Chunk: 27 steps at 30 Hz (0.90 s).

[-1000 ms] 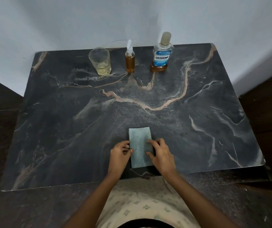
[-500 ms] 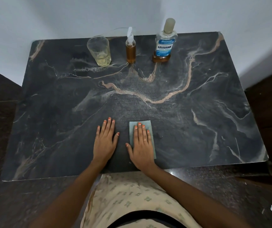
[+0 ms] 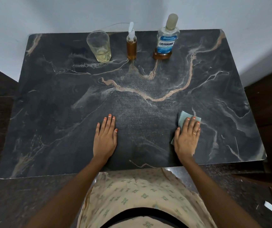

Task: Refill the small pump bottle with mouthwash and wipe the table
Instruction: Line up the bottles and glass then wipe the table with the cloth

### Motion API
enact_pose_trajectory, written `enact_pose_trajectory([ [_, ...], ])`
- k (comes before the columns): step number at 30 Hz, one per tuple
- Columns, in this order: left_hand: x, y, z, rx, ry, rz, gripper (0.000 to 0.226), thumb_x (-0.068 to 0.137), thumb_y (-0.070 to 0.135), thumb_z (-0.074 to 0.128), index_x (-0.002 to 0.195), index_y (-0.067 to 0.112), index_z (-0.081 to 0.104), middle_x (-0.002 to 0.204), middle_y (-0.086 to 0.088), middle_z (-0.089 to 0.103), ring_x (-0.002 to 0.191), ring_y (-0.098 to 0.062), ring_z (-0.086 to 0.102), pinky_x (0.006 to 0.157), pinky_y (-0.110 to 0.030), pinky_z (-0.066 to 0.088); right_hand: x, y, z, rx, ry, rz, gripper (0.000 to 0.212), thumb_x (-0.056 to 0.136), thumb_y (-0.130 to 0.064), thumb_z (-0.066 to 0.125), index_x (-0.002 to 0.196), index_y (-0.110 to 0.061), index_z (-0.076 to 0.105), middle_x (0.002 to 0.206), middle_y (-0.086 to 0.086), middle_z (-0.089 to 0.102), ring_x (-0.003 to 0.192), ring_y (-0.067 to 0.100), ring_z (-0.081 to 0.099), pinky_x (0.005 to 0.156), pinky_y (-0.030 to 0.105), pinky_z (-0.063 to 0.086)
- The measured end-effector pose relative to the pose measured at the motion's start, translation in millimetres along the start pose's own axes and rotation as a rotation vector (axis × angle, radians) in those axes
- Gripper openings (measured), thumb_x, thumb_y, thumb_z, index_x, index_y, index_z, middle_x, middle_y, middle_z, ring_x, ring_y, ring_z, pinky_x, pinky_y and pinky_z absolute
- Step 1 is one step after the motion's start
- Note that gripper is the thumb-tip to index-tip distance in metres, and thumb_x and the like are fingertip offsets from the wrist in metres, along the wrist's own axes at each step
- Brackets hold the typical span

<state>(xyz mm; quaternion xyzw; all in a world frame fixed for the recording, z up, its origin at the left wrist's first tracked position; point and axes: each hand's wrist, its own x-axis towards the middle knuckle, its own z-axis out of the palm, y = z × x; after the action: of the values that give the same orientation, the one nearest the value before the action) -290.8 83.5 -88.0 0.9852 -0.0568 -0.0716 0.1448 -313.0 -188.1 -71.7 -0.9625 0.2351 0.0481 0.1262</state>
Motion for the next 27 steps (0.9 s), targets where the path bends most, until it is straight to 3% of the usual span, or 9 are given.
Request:
enact_pose_trajectory([
  [4, 0.4, -1.0, 1.3, 0.009, 0.002, 0.001, 0.055, 0.093, 0.034, 0.012, 0.143, 0.013, 0.020, 0.152, -0.004, 0.023, 0.140, -0.016, 0.016, 0.115, -0.040, 0.011, -3.5, -15.9, 3.6, 0.027, 0.013, -0.063, 0.048, 0.097, -0.013, 0.032, 0.140, 0.001, 0.017, 0.151, 0.021, 0.012, 0.141, 0.032, 0.008, 0.117, 0.039, 0.001],
  [8, 0.6, -0.8, 1.7, 0.020, 0.003, 0.007, 0.055, 0.093, 0.034, 0.012, 0.143, 0.013, 0.021, 0.152, -0.005, 0.024, 0.140, -0.017, 0.017, 0.115, -0.040, 0.011, -26.3, -58.3, 17.8, -0.017, -0.099, -0.315, 0.051, 0.097, -0.018, 0.030, 0.141, -0.002, 0.010, 0.152, 0.018, 0.005, 0.141, 0.032, 0.002, 0.114, 0.040, -0.009],
  [9, 0.8, -0.4, 1.2, 0.020, 0.005, 0.007, 0.055, 0.093, 0.034, 0.013, 0.143, 0.013, 0.022, 0.152, -0.005, 0.025, 0.140, -0.018, 0.019, 0.114, -0.041, 0.012, -36.0, -74.4, 20.3, -0.010, -0.128, -0.381, 0.052, 0.096, -0.017, 0.035, 0.141, -0.001, 0.014, 0.152, 0.018, 0.010, 0.141, 0.034, 0.007, 0.113, 0.043, -0.005],
  [12, 0.6, -0.1, 0.2, 0.014, 0.008, 0.011, 0.056, 0.092, 0.034, 0.013, 0.143, 0.011, 0.024, 0.151, -0.007, 0.025, 0.140, -0.020, 0.021, 0.114, -0.042, 0.013, -62.3, -106.9, 29.2, -0.024, -0.149, -0.572, 0.052, 0.083, -0.020, 0.056, 0.131, -0.002, 0.043, 0.139, 0.015, 0.044, 0.130, 0.030, 0.039, 0.106, 0.046, 0.030],
  [14, 0.3, 0.5, -0.7, 0.008, 0.012, 0.016, 0.057, 0.092, 0.035, 0.013, 0.142, 0.011, 0.024, 0.151, -0.007, 0.025, 0.140, -0.020, 0.021, 0.114, -0.042, 0.013, -68.9, -109.9, 28.0, -0.098, -0.155, -0.616, 0.048, 0.083, -0.027, 0.047, 0.127, -0.007, 0.050, 0.134, 0.009, 0.051, 0.126, 0.021, 0.046, 0.103, 0.037, 0.037],
  [18, -1.3, 0.8, -2.3, -0.005, 0.023, 0.002, 0.058, 0.091, 0.037, 0.013, 0.143, 0.012, 0.024, 0.151, -0.006, 0.024, 0.140, -0.020, 0.020, 0.115, -0.041, 0.012, -68.9, -87.9, 24.7, -0.173, -0.176, -0.607, 0.051, 0.084, -0.027, 0.030, 0.128, -0.008, 0.049, 0.136, 0.006, 0.050, 0.127, 0.019, 0.045, 0.103, 0.035, 0.040],
  [22, -3.3, -2.6, -2.0, -0.019, 0.023, -0.008, 0.060, 0.090, 0.040, 0.012, 0.143, 0.013, 0.022, 0.152, -0.005, 0.022, 0.141, -0.019, 0.016, 0.115, -0.039, 0.010, -54.8, -39.6, 14.7, -0.072, -0.135, -0.513, 0.049, 0.084, -0.018, 0.044, 0.130, -0.002, 0.045, 0.137, 0.014, 0.047, 0.126, 0.029, 0.044, 0.102, 0.047, 0.037],
  [27, -13.4, -12.9, -1.1, -0.001, 0.018, 0.003, 0.059, 0.091, 0.038, 0.011, 0.143, 0.013, 0.021, 0.152, -0.004, 0.021, 0.140, -0.017, 0.016, 0.115, -0.039, 0.009, -13.5, 22.7, -5.5, -0.049, -0.051, -0.235, 0.048, 0.096, -0.015, 0.036, 0.140, -0.003, 0.021, 0.151, 0.014, 0.021, 0.140, 0.027, 0.017, 0.115, 0.038, 0.009],
])
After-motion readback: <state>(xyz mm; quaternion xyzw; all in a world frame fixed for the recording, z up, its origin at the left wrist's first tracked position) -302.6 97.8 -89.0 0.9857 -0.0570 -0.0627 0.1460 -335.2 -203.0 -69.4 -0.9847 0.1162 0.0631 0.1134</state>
